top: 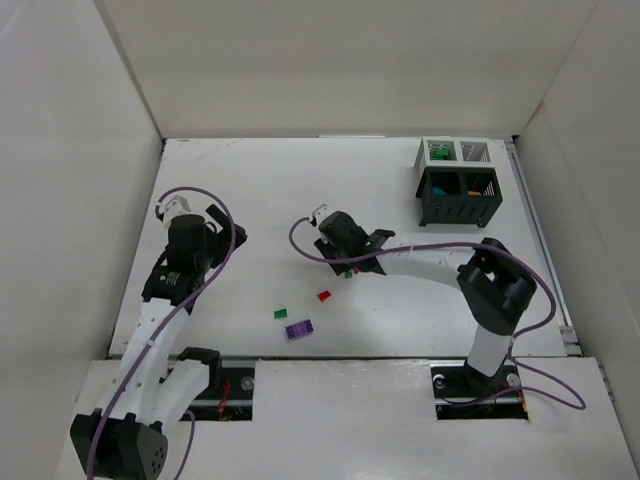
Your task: Sort the legos into containers by color
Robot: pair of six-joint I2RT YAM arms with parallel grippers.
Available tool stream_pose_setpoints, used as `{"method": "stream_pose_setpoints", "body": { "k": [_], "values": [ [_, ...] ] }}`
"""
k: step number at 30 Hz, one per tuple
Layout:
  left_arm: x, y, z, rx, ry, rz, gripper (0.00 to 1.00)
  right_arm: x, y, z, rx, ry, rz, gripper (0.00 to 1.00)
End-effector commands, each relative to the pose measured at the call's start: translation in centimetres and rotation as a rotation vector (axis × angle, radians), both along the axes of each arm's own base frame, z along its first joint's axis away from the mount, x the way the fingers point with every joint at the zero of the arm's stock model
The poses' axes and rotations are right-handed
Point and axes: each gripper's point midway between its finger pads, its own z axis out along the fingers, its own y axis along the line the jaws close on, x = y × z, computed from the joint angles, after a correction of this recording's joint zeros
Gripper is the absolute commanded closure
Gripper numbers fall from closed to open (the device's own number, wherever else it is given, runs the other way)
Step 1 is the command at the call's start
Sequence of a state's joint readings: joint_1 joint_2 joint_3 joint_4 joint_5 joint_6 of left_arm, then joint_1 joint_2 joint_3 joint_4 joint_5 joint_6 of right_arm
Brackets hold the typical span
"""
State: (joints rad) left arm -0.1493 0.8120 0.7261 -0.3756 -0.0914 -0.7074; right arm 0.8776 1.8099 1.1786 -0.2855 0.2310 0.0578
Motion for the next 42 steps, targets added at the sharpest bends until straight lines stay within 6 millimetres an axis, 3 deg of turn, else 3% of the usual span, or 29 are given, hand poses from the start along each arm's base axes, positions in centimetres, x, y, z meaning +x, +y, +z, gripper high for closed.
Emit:
{"method": "stream_pose_setpoints", "body": {
  "k": [1, 5, 7, 12, 15, 19, 20, 21, 22, 24, 26, 27, 28, 30, 32, 33, 34, 36, 40, 42],
  "values": [
    [1.4, -0.1, 0.7, 0.011, -0.037, 0.001, 0.0, 1.4, 1.5, 7.2, 0.125, -0.122, -0.008, 0.77],
    [2.8, -0.4, 1.7, 0.01, -0.057, -0.012, 0.0, 3.2, 0.9, 10.0, 0.181, -0.148, -0.013, 0.77],
    [3.6, -0.3, 1.8, 0.027, -0.055, -0.011, 0.0, 4.8, -0.5, 10.8, 0.209, -0.148, -0.046, 0.78],
    [7.1, -0.5, 4.8, 0.077, -0.131, -0.035, 0.0, 7.8, -4.3, 13.1, 0.241, -0.176, -0.138, 0.78],
    [10.1, -1.1, 5.2, 0.095, -0.14, -0.063, 0.0, 10.4, -8.8, 14.6, 0.245, -0.207, -0.237, 0.78],
    [13.3, -2.2, 6.7, 0.095, -0.187, -0.105, 0.0, 12.3, -12.7, 15.4, 0.262, -0.216, -0.314, 0.78],
    [14.1, -2.5, 6.7, 0.098, -0.191, -0.121, 0.0, 13.3, -14.8, 15.8, 0.262, -0.231, -0.363, 0.78],
    [15.3, -2.3, 5.5, 0.102, -0.163, -0.114, 0.0, 13.9, -15.9, 16.3, 0.265, -0.243, -0.388, 0.78],
    [16.3, -2.6, 6.8, 0.104, -0.193, -0.125, 0.0, 14.0, -17.0, 16.1, 0.256, -0.236, -0.414, 0.78],
    [18.1, -2.3, 5.9, 0.116, -0.173, -0.121, 0.0, 15.3, -20.1, 17.4, 0.263, -0.273, -0.481, 0.78],
    [19.5, -2.2, 6.9, 0.123, -0.199, -0.124, 0.0, 16.1, -21.8, 17.4, 0.255, -0.273, -0.521, 0.78],
    [20.1, -1.6, 6.9, 0.124, -0.197, -0.112, 0.0, 16.8, -23.3, 18.7, 0.269, -0.301, -0.547, 0.78],
    [20.9, -1.3, 6.2, 0.118, -0.181, -0.114, 0.0, 17.3, -24.0, 18.1, 0.258, -0.285, -0.565, 0.78],
    [22.2, -1.4, 8.0, 0.113, -0.22, -0.133, 0.0, 18.2, -26.0, 19.3, 0.241, -0.313, -0.62, 0.78],
    [22.8, -0.9, 7.2, 0.099, -0.163, -0.125, 0.0, 18.7, -27.1, 18.8, 0.248, -0.275, -0.673, 0.78],
    [23.5, -0.9, 9.2, 0.087, -0.197, -0.137, 0.0, 19.4, -27.8, 20.3, 0.266, -0.289, -0.679, 0.78],
    [23.7, -0.9, 9.3, 0.087, -0.193, -0.137, 0.0, 19.6, -28.3, 20.4, 0.268, -0.281, -0.695, 0.78],
    [24.2, -1.1, 9.4, 0.096, -0.192, -0.152, 0.0, 20.3, -29.4, 20.4, 0.245, -0.299, -0.733, 0.78],
    [25.4, -0.9, 10.7, 0.113, -0.26, -0.141, 0.0, 22.0, -33.4, 20.5, 0.237, -0.351, -0.862, 0.78],
    [25.8, -1.1, 11.7, 0.116, -0.307, -0.155, 0.0, 22.6, -34.4, 19.5, 0.251, -0.322, -0.894, 0.78]
  ]
}}
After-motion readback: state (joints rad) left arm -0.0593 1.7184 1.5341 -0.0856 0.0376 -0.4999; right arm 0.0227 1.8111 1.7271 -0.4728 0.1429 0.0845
